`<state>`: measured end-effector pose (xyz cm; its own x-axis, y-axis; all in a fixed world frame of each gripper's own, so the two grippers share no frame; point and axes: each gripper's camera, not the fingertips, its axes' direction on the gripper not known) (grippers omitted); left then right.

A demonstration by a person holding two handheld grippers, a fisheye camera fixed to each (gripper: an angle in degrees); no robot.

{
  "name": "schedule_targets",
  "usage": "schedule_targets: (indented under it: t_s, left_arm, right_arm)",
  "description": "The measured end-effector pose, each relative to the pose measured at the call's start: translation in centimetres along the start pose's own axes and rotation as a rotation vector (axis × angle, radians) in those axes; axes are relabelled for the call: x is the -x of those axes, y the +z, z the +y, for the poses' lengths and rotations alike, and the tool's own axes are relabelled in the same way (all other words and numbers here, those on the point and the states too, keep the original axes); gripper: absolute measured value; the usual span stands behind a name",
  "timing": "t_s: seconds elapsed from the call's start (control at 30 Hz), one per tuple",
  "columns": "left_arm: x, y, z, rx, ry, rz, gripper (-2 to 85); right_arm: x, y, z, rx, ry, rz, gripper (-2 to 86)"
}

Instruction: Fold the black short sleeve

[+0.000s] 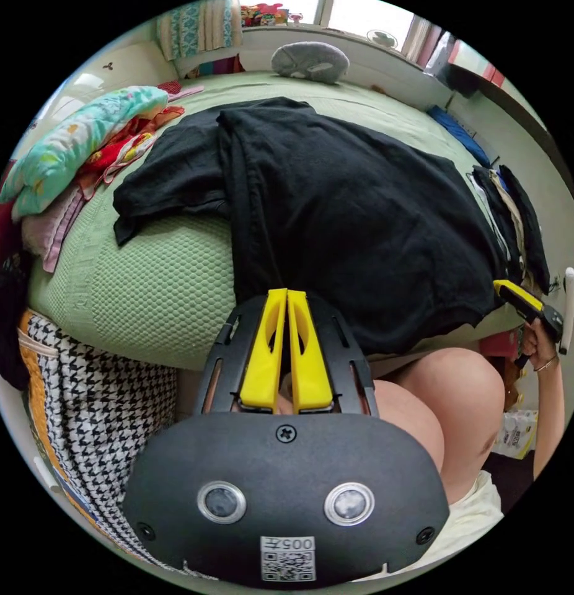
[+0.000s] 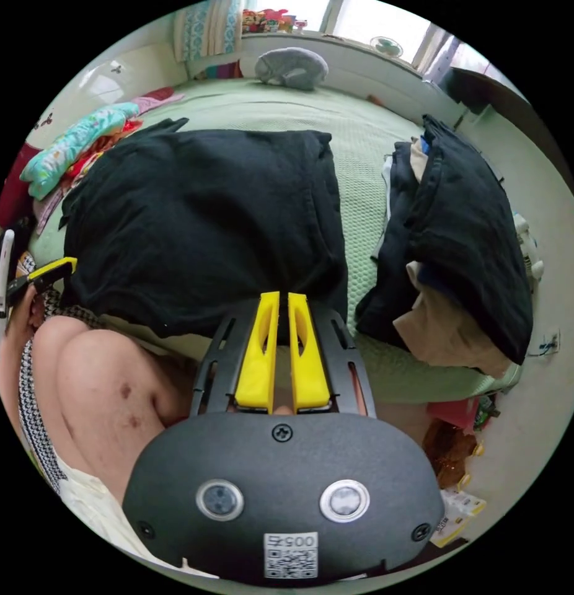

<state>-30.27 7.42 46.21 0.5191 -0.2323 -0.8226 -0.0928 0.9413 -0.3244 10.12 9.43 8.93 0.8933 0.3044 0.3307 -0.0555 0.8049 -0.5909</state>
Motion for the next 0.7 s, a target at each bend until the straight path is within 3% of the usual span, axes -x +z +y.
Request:
schedule_targets:
  t_s: [0.3,0.5,0.6,0.7]
  left_arm:
    - [-2.2,0.5,-0.6,0.023,-0.033,0.007,-0.5]
    - [-4.9,-0.5,-0.2,0.001,-0.024,-0.06,-0.4]
    - [-7.0,-3.8,0.1,-0.151,0.042,0.023,-0.2]
    - [-11.0,-6.7,-0.8,-0.186,0.146,0.097,0.0]
  right_arm:
    - [0.2,1.0,0.9,0.015,0.019,0.061,-0.8]
    - [-2.3,0.2,3.5,-0.044,0.073,-0.014,-1.5]
    - [-4.6,-1.8,6.5,-0.073,0.132,-0.112,-1.4]
    - [-6.1,-3.7,11.3,-0.123,0.193,-0.099,-1.3]
